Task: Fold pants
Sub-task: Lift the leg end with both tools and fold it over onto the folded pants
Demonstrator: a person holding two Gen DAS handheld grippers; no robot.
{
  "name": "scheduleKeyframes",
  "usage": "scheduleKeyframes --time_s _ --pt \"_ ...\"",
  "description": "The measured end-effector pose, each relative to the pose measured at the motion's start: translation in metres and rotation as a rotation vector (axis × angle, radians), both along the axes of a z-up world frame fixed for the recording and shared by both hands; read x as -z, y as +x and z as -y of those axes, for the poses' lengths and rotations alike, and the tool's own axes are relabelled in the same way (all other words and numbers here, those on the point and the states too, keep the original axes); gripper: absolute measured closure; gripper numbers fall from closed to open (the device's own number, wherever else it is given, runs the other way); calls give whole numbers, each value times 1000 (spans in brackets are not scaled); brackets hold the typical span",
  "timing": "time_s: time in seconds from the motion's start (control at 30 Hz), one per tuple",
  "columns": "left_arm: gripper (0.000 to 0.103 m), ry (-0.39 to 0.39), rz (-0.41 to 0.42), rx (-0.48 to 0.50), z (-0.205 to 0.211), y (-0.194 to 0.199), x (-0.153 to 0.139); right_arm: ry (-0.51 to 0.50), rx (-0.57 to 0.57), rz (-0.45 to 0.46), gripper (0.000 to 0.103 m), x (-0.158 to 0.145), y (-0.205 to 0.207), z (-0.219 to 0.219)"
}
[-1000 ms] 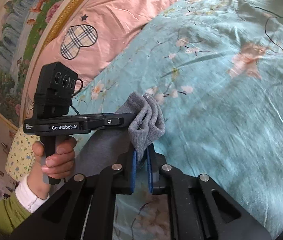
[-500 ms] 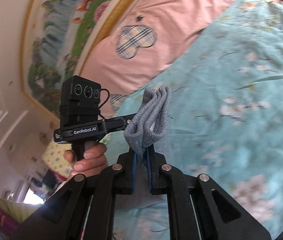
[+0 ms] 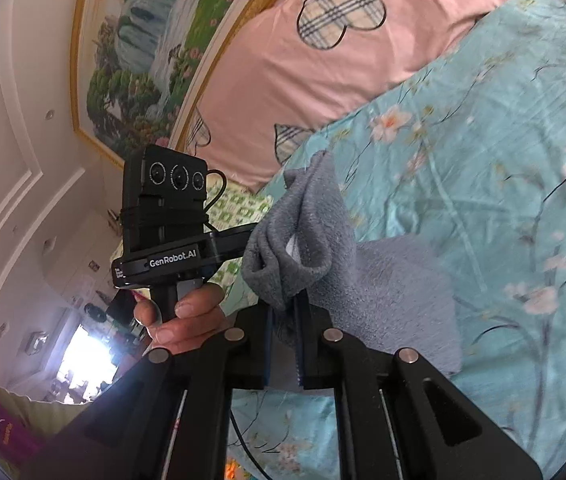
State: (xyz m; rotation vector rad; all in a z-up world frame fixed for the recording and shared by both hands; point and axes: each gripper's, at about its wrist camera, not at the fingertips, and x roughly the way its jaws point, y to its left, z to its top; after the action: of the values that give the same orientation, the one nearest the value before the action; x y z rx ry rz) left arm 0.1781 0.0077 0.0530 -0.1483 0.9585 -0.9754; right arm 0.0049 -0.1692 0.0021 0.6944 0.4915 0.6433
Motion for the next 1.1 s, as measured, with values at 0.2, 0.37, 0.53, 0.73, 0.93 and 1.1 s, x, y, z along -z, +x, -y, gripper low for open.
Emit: scheduleKeyframes --time_s 0.2,0.37,0.53,0.73,0.93,1.1 --pt "90 -17 -43 -79 -36 -7 27 -41 -57 -36 93 13 12 -32" --pt "90 -16 -93 -143 -62 -7 54 -73 -97 -81 93 30 27 -54" --pt "90 -8 -136 -195 -82 -9 78 -114 -132 -124 93 45 39 -72" --pt "95 -3 -177 -230 -94 -10 97 -163 -152 -158 93 58 50 -86" --pt "93 9 -204 -264 -103 -14 109 -197 -159 -194 93 64 56 -92" --pt "87 0 -241 -330 -118 -27 113 -223 -170 -224 92 66 55 -94"
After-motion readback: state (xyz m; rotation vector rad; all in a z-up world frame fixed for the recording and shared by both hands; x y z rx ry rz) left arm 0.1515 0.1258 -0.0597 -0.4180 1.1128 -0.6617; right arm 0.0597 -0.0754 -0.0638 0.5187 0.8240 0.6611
